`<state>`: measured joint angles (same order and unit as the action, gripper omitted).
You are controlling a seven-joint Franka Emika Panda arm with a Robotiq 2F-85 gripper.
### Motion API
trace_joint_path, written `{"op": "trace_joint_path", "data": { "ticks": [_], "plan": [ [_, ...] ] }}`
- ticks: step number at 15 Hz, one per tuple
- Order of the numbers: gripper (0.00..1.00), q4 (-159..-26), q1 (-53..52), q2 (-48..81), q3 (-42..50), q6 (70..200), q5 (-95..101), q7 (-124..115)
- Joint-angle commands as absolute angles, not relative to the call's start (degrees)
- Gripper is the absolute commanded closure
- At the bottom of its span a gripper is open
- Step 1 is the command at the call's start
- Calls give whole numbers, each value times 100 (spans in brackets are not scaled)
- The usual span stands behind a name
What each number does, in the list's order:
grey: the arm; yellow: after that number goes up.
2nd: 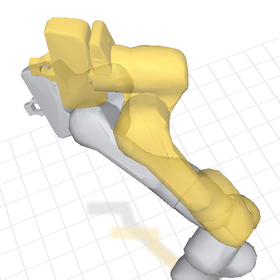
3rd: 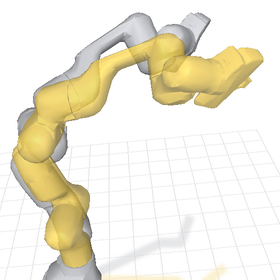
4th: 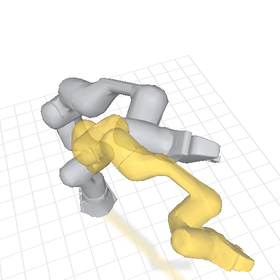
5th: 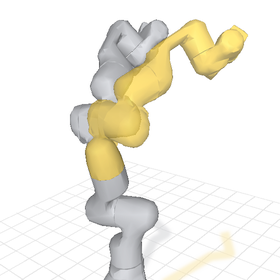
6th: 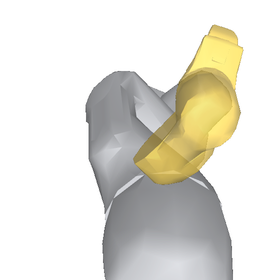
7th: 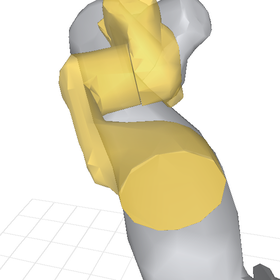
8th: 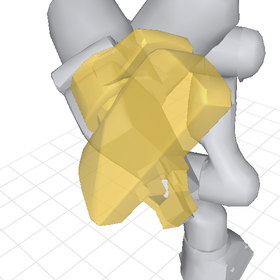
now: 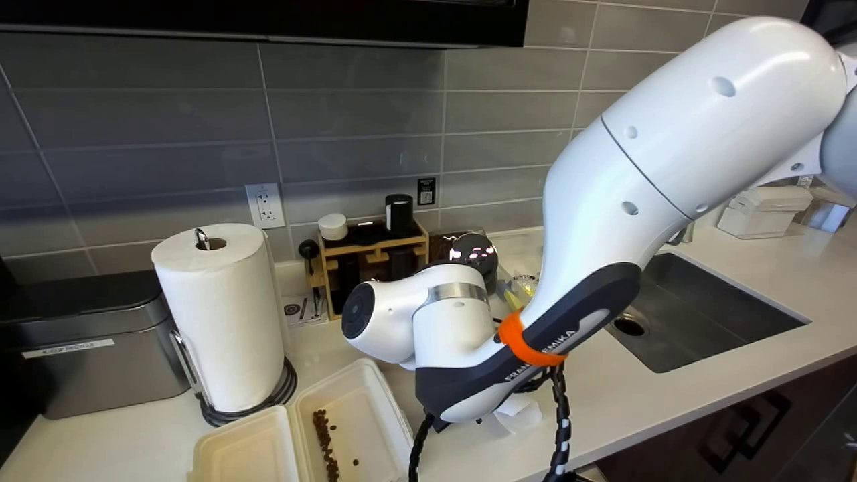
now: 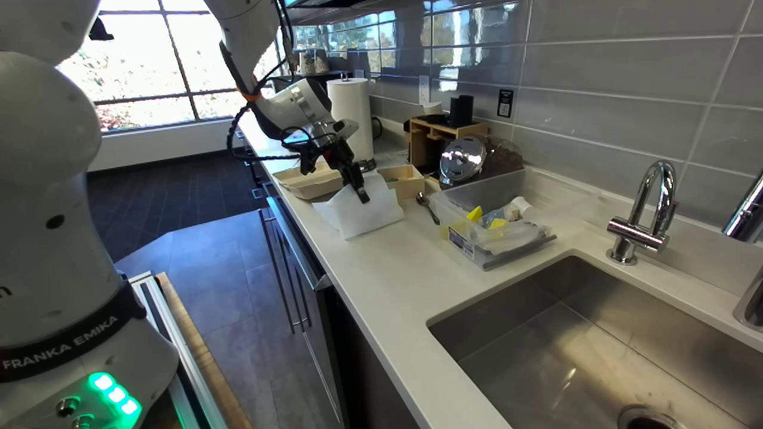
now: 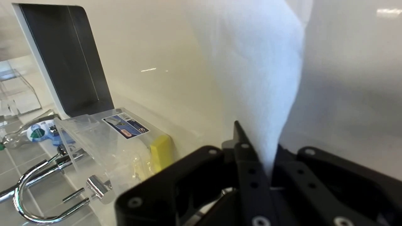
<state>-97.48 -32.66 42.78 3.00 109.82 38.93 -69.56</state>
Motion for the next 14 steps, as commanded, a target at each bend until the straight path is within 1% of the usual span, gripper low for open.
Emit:
{"op": "trace_joint_path", "data": {
  "ticks": [1,6,14],
  "plan": [
    [100,-9788,-3141,4203,121,10813,4082,-6949],
    [100,-9858,-2914,4026,17,10940,3984,-6872],
    [100,-9797,-2219,3902,-244,11145,3542,-6159]
  ]
}}
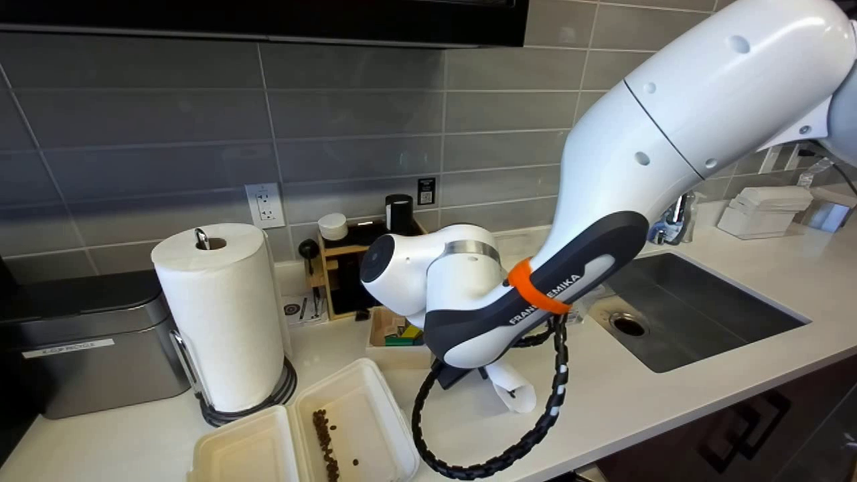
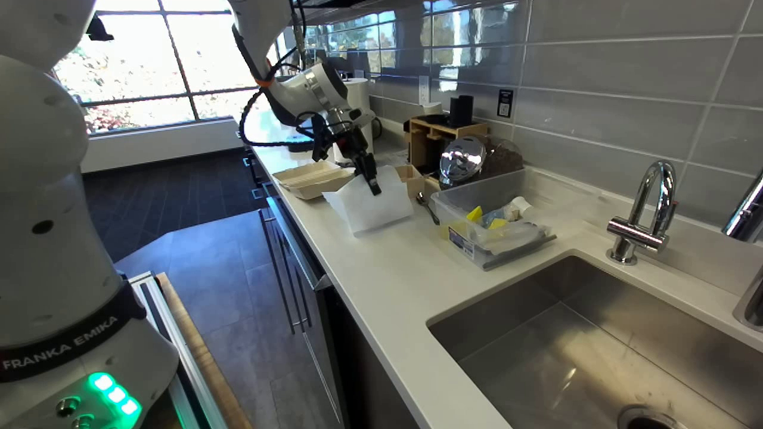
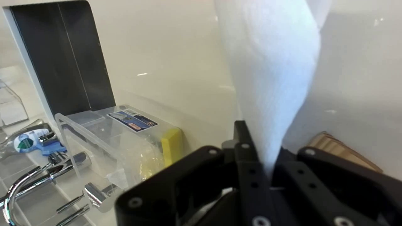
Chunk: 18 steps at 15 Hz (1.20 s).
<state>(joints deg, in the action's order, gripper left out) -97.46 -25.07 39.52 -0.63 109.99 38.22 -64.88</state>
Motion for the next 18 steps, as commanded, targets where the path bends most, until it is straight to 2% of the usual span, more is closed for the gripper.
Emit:
{"op": "trace_joint_path", "data": {
  "ticks": [1,18],
  "plan": [
    [100,-9791,-2139,3903,-276,11182,3424,-6040],
    [100,-10688,-2158,2997,-429,12413,2296,-5445]
  ]
}}
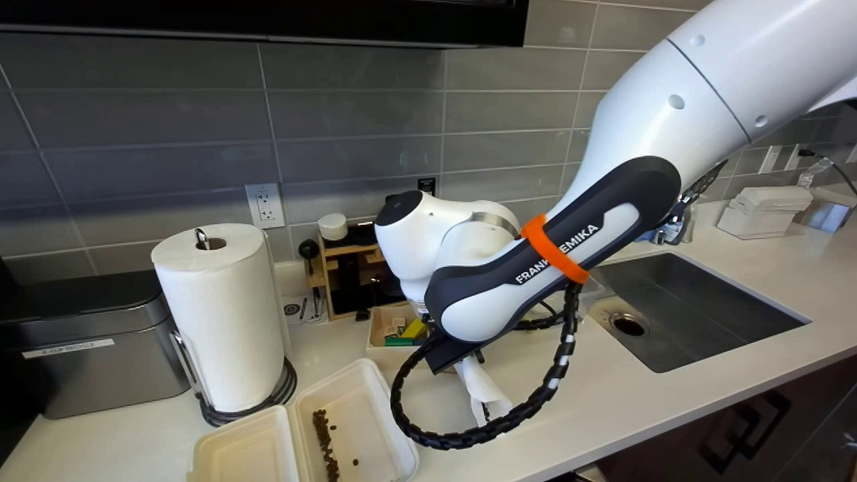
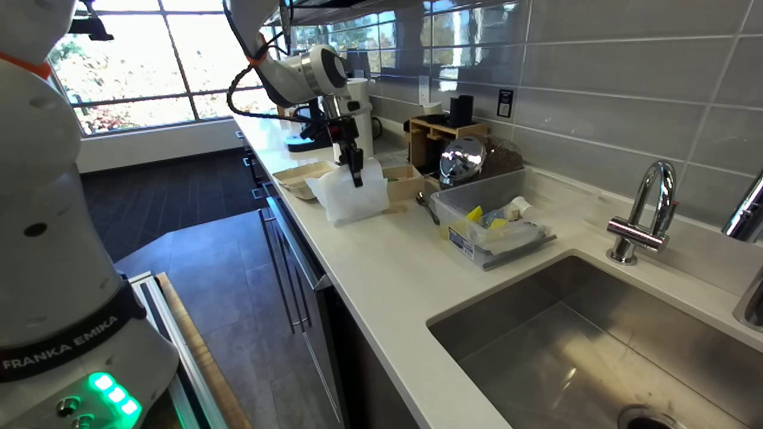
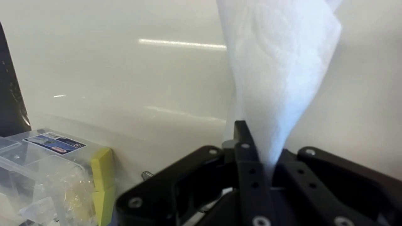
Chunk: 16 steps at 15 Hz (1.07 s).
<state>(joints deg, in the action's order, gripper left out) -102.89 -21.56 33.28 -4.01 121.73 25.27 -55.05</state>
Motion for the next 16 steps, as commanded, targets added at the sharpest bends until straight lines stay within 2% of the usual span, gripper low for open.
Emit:
{"op": "trace_joint_path", "data": {
  "ticks": [1,16],
  "plan": [
    [100,-10733,-2158,2932,-450,12463,2251,-5447],
    [100,-10856,-2128,2344,-879,12422,1804,-4330]
  ]
}}
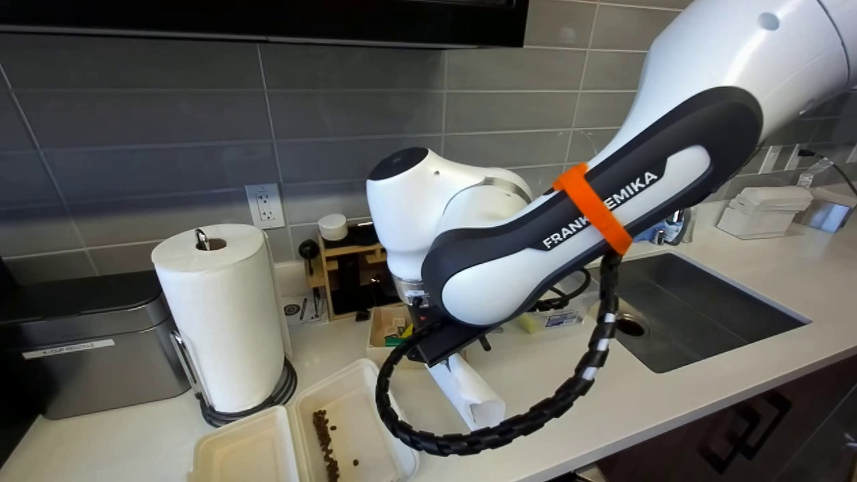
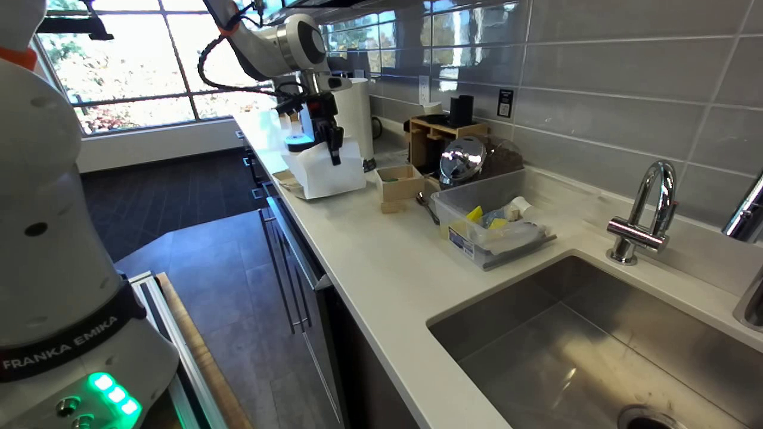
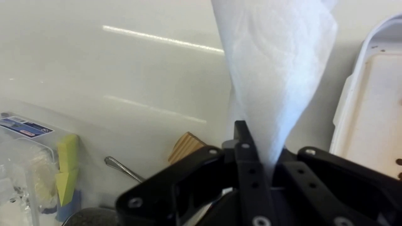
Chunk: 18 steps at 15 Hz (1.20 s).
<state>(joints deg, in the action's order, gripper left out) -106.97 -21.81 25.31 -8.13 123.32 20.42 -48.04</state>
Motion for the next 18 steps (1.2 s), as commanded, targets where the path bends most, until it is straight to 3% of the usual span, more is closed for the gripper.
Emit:
{"op": "trace_joint_path", "data": {
  "ticks": [1,18],
  "plan": [
    [100,-10823,-2128,2343,-887,12408,1777,-4189],
    [100,-9970,-2380,2810,-1014,12327,1423,-2710]
  ]
}}
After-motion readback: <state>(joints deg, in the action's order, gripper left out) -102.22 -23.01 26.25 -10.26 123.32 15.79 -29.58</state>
